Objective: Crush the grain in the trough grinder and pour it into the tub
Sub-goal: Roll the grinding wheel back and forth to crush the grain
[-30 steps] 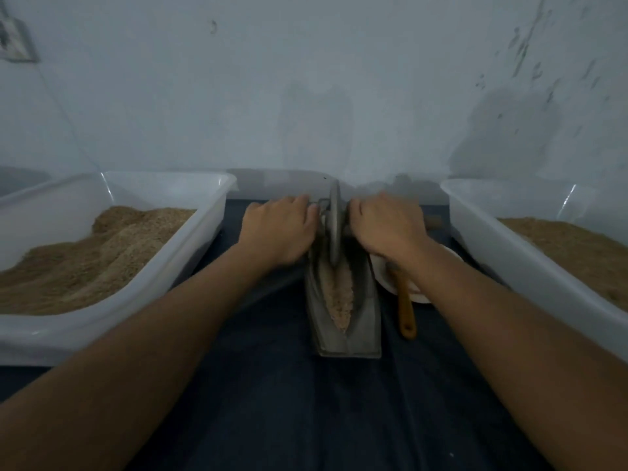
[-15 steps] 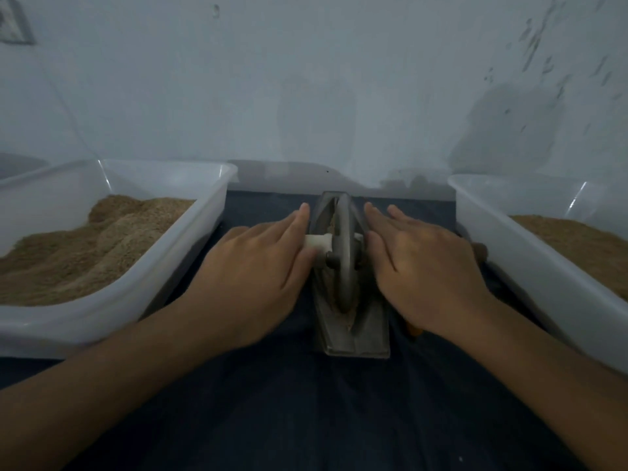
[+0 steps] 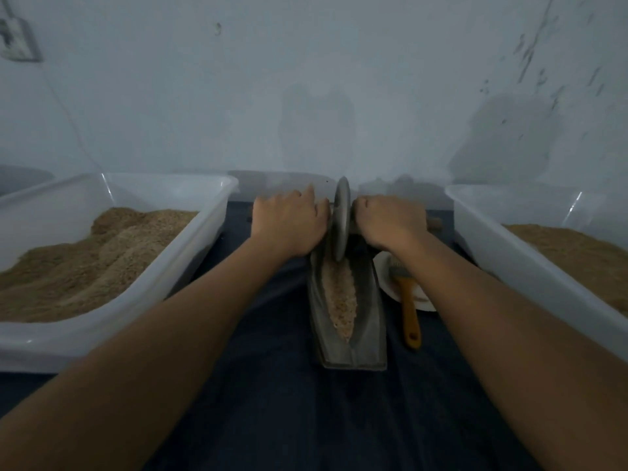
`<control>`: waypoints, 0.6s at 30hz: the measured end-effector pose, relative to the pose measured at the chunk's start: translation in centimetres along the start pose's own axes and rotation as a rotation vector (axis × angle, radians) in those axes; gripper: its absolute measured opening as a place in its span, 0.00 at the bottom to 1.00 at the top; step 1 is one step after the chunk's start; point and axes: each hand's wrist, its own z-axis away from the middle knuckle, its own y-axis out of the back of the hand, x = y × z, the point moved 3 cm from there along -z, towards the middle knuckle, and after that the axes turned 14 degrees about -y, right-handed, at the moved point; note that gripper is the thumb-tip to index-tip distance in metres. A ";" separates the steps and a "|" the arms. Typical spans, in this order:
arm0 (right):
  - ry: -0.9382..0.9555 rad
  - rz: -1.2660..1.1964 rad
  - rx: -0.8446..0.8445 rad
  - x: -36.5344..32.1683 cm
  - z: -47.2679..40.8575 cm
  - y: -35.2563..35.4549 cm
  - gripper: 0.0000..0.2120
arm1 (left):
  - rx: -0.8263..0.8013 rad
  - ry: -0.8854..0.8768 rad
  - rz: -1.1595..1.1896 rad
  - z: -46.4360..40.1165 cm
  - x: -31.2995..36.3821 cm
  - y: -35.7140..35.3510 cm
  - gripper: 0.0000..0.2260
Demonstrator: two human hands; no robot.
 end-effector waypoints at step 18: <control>0.088 -0.041 0.127 0.6 4.2 0.6 0.19 | 0.052 -0.097 0.052 4.3 0.6 0.8 0.23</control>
